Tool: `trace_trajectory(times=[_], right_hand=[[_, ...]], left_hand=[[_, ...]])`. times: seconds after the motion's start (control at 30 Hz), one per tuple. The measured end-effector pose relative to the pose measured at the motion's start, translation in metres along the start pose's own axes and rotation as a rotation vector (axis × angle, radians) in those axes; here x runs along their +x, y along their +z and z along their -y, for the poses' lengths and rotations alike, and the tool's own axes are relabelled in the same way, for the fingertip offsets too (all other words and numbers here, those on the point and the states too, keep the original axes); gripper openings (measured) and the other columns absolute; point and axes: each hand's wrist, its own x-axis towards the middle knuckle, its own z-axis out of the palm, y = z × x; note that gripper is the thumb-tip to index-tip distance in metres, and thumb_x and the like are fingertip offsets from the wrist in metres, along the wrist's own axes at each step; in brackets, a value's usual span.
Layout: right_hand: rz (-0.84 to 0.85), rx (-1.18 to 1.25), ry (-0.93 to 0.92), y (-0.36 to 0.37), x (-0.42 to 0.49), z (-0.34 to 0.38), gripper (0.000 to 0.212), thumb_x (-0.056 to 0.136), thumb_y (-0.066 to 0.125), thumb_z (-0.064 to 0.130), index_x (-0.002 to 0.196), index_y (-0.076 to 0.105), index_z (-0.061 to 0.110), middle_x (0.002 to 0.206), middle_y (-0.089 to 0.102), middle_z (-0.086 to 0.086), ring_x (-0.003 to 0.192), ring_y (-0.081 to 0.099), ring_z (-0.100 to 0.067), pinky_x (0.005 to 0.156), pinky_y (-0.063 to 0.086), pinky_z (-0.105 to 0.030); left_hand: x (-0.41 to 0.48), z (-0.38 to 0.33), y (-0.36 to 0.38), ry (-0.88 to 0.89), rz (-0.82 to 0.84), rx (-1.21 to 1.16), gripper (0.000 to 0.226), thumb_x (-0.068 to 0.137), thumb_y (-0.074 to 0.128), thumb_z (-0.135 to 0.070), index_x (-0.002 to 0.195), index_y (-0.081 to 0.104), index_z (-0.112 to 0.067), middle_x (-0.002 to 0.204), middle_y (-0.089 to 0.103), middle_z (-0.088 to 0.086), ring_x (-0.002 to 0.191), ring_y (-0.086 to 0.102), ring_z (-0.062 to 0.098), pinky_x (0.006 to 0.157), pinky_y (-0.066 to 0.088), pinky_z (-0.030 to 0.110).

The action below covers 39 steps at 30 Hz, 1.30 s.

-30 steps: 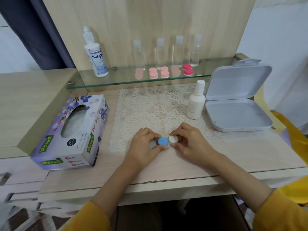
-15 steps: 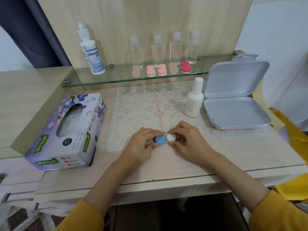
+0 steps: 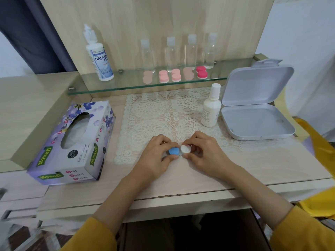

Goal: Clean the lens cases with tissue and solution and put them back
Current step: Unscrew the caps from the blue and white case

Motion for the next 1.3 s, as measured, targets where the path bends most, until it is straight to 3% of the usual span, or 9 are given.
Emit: trace_trajectory(times=[0.17, 0.47, 0.6, 0.73, 0.93, 1.07, 1.2, 1.3], right_hand=[[0.0, 0.001, 0.0, -0.001, 0.0, 0.001, 0.017, 0.072, 0.072, 0.006, 0.089, 0.07, 0.007, 0.076, 0.044, 0.011, 0.066, 0.047, -0.003, 0.062, 0.038, -0.015], [-0.007, 0.007, 0.011, -0.001, 0.0, 0.0, 0.018, 0.071, 0.074, 0.005, 0.089, 0.071, 0.008, 0.077, 0.046, 0.016, 0.068, 0.049, -0.003, 0.063, 0.038, -0.009], [-0.01, 0.002, 0.005, -0.001, -0.001, 0.0, 0.019, 0.069, 0.074, 0.006, 0.087, 0.071, 0.008, 0.076, 0.046, 0.017, 0.065, 0.048, 0.001, 0.063, 0.037, -0.008], [-0.008, -0.014, 0.002, -0.002, 0.0, 0.005, 0.018, 0.069, 0.073, 0.007, 0.087, 0.07, 0.007, 0.075, 0.048, 0.013, 0.067, 0.049, -0.001, 0.064, 0.039, -0.011], [0.019, -0.072, 0.093, -0.005, 0.004, 0.015, 0.023, 0.071, 0.073, 0.015, 0.093, 0.071, 0.01, 0.08, 0.055, 0.005, 0.069, 0.05, -0.001, 0.064, 0.038, -0.01], [0.064, -0.141, 0.187, -0.01, 0.011, 0.018, 0.022, 0.069, 0.076, 0.025, 0.081, 0.067, 0.009, 0.079, 0.057, 0.0, 0.072, 0.05, -0.012, 0.065, 0.041, -0.023], [0.154, -0.218, 0.136, -0.01, 0.016, 0.019, 0.021, 0.073, 0.073, 0.023, 0.078, 0.064, 0.004, 0.075, 0.055, -0.001, 0.069, 0.048, -0.014, 0.061, 0.036, -0.025], [0.195, -0.215, 0.054, -0.013, 0.018, 0.015, 0.016, 0.072, 0.074, 0.016, 0.081, 0.068, 0.004, 0.077, 0.057, -0.003, 0.064, 0.047, -0.01, 0.062, 0.038, -0.025]], left_hand=[[0.003, -0.005, -0.004, -0.108, -0.093, -0.076, 0.029, 0.067, 0.078, -0.03, 0.09, 0.068, -0.015, 0.086, 0.051, -0.01, 0.081, 0.046, 0.001, 0.074, 0.032, 0.004], [-0.014, 0.012, -0.02, -0.163, -0.11, -0.01, 0.032, 0.069, 0.077, -0.029, 0.099, 0.07, -0.02, 0.089, 0.056, -0.011, 0.089, 0.047, 0.008, 0.079, 0.031, 0.007], [-0.019, 0.015, -0.017, -0.172, -0.1, 0.003, 0.037, 0.067, 0.078, -0.033, 0.101, 0.07, -0.023, 0.089, 0.052, -0.017, 0.091, 0.044, 0.0, 0.081, 0.027, 0.002], [-0.014, 0.011, -0.014, -0.157, -0.071, 0.007, 0.047, 0.066, 0.078, -0.036, 0.109, 0.066, -0.022, 0.093, 0.053, -0.012, 0.089, 0.042, -0.001, 0.081, 0.026, 0.001], [-0.006, 0.001, -0.006, -0.125, -0.08, -0.008, 0.032, 0.07, 0.077, -0.029, 0.099, 0.071, -0.019, 0.088, 0.056, -0.011, 0.088, 0.047, 0.011, 0.078, 0.031, 0.007], [-0.005, 0.002, -0.007, -0.12, -0.073, -0.02, 0.029, 0.068, 0.078, -0.026, 0.095, 0.072, -0.016, 0.088, 0.061, -0.007, 0.087, 0.048, 0.01, 0.078, 0.031, 0.008], [-0.003, 0.001, -0.007, -0.074, -0.082, -0.019, 0.028, 0.067, 0.079, -0.023, 0.092, 0.073, -0.012, 0.083, 0.057, -0.011, 0.084, 0.048, 0.008, 0.077, 0.03, 0.004], [-0.004, 0.003, -0.005, -0.044, -0.087, -0.009, 0.029, 0.067, 0.077, -0.028, 0.09, 0.073, -0.011, 0.084, 0.064, -0.002, 0.083, 0.05, 0.009, 0.077, 0.035, 0.012]])
